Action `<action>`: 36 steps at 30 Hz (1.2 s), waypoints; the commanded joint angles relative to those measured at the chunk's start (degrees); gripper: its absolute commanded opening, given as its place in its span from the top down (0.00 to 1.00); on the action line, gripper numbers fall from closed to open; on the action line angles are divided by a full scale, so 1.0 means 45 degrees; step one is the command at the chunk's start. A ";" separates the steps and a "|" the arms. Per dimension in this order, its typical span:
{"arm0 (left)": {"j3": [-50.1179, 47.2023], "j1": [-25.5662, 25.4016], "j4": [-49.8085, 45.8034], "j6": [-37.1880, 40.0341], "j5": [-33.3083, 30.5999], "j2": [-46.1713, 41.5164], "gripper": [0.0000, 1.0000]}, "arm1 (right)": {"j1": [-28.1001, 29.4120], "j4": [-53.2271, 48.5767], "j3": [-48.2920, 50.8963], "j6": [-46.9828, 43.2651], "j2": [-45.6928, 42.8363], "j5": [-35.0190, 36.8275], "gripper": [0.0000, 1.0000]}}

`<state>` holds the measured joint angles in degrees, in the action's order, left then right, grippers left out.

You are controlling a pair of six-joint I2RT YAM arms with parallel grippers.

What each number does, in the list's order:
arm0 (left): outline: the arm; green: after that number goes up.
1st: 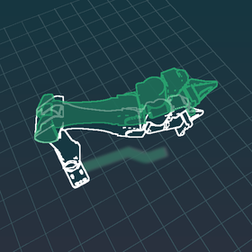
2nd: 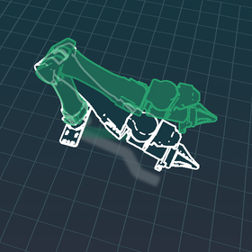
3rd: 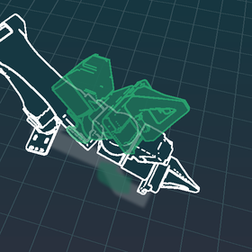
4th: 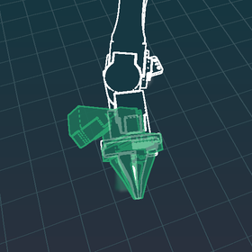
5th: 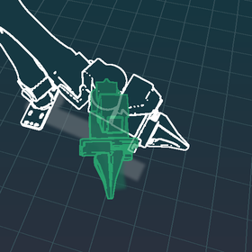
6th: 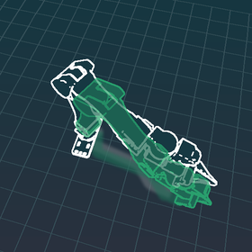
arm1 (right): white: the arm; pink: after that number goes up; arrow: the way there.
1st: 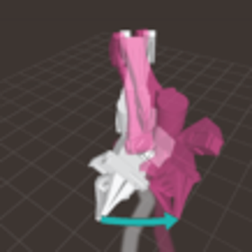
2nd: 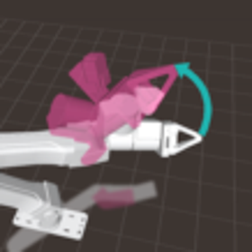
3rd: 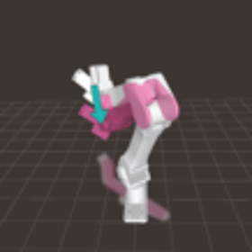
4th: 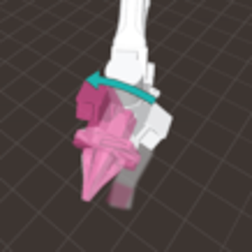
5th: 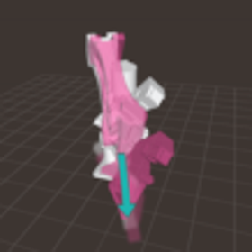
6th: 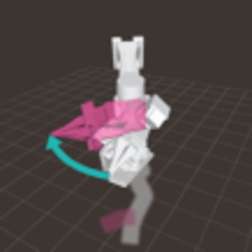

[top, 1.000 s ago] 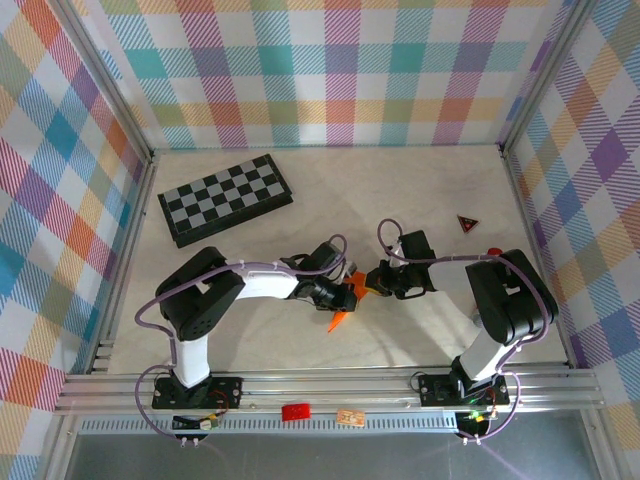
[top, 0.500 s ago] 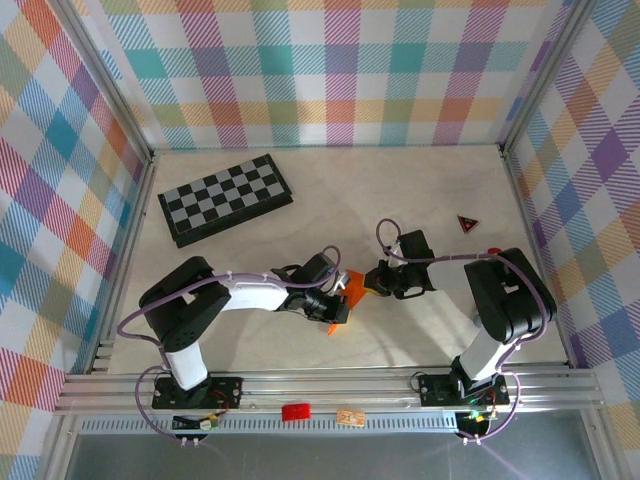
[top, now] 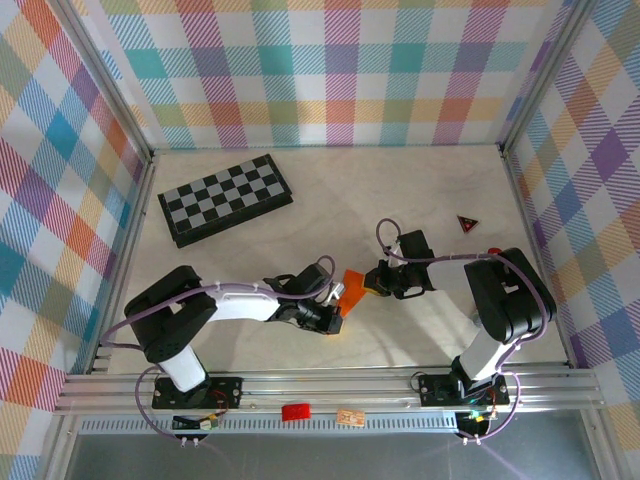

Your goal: Fold a paper plane with a square sheet of paper (pick it up from the middle)

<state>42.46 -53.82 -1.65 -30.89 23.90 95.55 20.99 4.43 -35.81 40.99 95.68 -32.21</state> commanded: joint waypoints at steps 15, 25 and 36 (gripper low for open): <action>-0.1387 -0.0383 -0.1253 -0.0712 0.0978 -0.0220 0.98 | -0.0080 -0.1433 0.0215 -0.0301 0.0751 0.2062 1.00; -0.1664 -0.0404 -0.1239 -0.0722 0.1201 -0.0502 0.98 | -0.0079 -0.1357 0.0244 -0.0283 0.0769 0.2084 1.00; -0.0939 0.0438 -0.0473 -0.0827 -0.0130 -0.3859 0.93 | -0.0083 -0.0545 0.0068 -0.1085 0.0359 0.0905 1.00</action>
<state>36.91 -53.80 -3.20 -33.89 25.52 80.51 21.04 4.82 -36.01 38.85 95.81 -32.56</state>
